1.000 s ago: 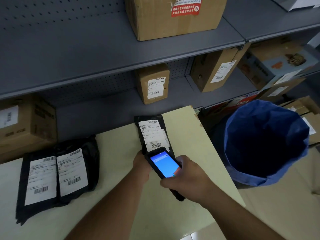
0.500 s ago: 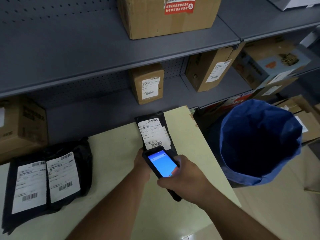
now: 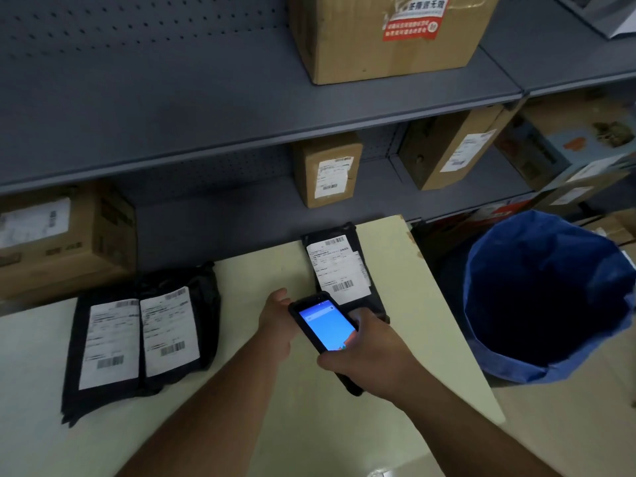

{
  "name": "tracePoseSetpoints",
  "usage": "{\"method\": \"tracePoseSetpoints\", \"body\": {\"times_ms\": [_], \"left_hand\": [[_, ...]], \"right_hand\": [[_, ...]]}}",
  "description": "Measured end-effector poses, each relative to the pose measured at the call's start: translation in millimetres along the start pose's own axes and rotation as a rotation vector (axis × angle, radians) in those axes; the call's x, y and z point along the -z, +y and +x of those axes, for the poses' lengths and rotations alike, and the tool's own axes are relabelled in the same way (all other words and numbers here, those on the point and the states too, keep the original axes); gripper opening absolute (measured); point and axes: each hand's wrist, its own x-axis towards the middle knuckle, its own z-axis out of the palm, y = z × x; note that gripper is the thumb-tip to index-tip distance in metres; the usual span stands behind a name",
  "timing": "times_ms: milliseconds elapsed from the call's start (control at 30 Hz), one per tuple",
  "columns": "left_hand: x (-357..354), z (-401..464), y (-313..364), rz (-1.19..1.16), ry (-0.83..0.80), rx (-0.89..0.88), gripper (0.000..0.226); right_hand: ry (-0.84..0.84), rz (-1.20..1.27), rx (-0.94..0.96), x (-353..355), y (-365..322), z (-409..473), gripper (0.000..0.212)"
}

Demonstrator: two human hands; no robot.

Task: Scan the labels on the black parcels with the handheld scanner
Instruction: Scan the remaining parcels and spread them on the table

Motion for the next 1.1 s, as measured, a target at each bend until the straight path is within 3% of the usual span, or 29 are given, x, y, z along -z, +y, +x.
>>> {"method": "tracePoseSetpoints", "body": {"times_ms": [67,200,333,567,767,1100], "left_hand": [[15,-9,2,0.067,0.03,-0.07,0.073],[52,-22,8,0.06,0.064,-0.111,0.114],[86,-35,16,0.145,0.098,-0.114,0.079],[151,-51,23,0.19,0.175,-0.163,0.076],[215,-56,19,0.087,0.271,-0.131,0.043],[305,-68,12,0.268,0.674,-0.195,0.059]], "right_hand": [[-0.005,-0.034,0.001,-8,-5,-1,0.046],[-0.028,-0.082,0.009,-28,-19,-5,0.051],[-0.042,-0.105,0.031,-47,-33,-9,0.053],[-0.067,-0.18,0.08,-84,-62,-16,0.055],[-0.094,-0.229,0.103,-118,-80,-24,0.055],[-0.14,-0.281,0.113,-170,-106,-26,0.053]]}}
